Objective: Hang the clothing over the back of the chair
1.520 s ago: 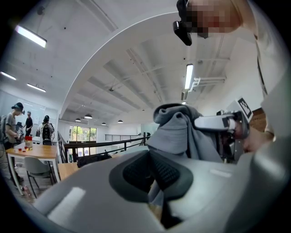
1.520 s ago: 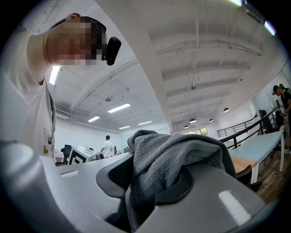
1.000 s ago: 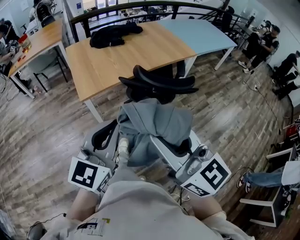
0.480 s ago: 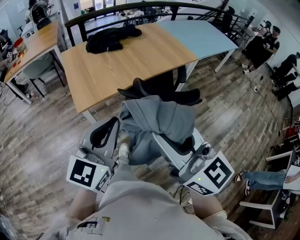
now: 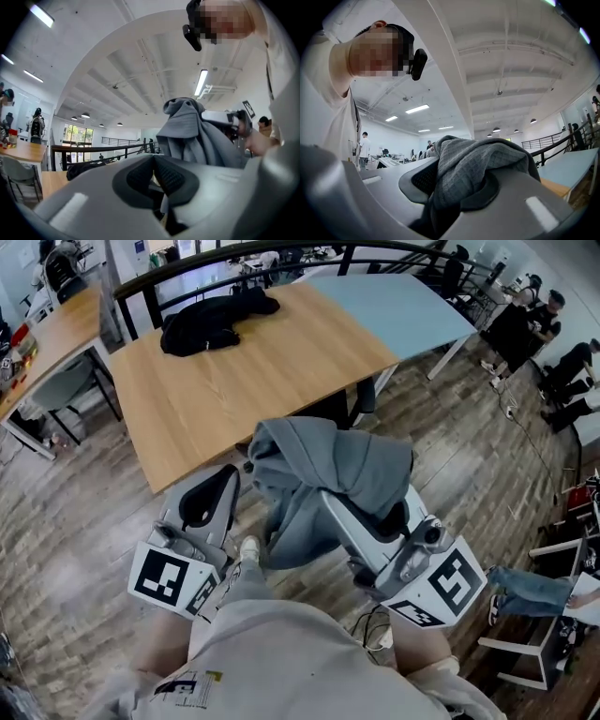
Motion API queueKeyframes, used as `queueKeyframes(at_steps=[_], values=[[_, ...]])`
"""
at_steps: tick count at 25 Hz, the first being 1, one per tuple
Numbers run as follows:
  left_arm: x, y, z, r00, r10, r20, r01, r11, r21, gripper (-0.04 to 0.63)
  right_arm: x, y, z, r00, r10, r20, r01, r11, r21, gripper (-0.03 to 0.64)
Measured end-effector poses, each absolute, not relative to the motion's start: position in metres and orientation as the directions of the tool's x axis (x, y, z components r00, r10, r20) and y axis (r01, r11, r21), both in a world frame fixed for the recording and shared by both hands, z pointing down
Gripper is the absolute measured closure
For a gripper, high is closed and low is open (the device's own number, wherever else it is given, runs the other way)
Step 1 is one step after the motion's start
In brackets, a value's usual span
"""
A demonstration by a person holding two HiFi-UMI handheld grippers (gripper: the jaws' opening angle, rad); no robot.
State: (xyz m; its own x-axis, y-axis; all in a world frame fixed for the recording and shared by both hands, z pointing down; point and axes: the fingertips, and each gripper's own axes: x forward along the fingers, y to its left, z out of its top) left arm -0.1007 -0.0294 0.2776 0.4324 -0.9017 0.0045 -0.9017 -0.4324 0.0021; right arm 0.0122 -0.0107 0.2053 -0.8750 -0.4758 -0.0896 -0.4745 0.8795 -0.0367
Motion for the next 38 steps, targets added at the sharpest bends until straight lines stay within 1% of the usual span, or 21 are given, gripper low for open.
queueKeyframes(at_steps=[6,16,28,32,38], values=[[-0.109,-0.08,0.273,0.493,-0.87,0.003,-0.869,-0.493,-0.026,0.595,-0.005,-0.066,0.198,-0.846,-0.528,-0.077,-0.527,0.849,-0.033,0.502],[-0.117,-0.15,0.278,0.589,-0.808,0.018,-0.808,-0.589,-0.01,0.595,-0.022,-0.147,0.209,-0.784,-0.619,-0.035,-0.617,0.785,-0.054,0.502],[-0.113,-0.191,0.287,0.667,-0.745,0.031,-0.745,-0.667,-0.004,0.595,-0.017,-0.205,0.236,-0.696,-0.717,0.037,-0.715,0.688,-0.123,0.499],[-0.113,-0.196,0.296,0.667,-0.742,0.071,-0.745,-0.667,0.03,0.595,-0.018,-0.219,0.246,-0.682,-0.728,0.068,-0.73,0.673,-0.12,0.498],[-0.108,-0.209,0.308,0.641,-0.759,0.115,-0.767,-0.638,0.063,0.595,-0.019,-0.242,0.267,-0.709,-0.693,0.129,-0.705,0.693,-0.152,0.495]])
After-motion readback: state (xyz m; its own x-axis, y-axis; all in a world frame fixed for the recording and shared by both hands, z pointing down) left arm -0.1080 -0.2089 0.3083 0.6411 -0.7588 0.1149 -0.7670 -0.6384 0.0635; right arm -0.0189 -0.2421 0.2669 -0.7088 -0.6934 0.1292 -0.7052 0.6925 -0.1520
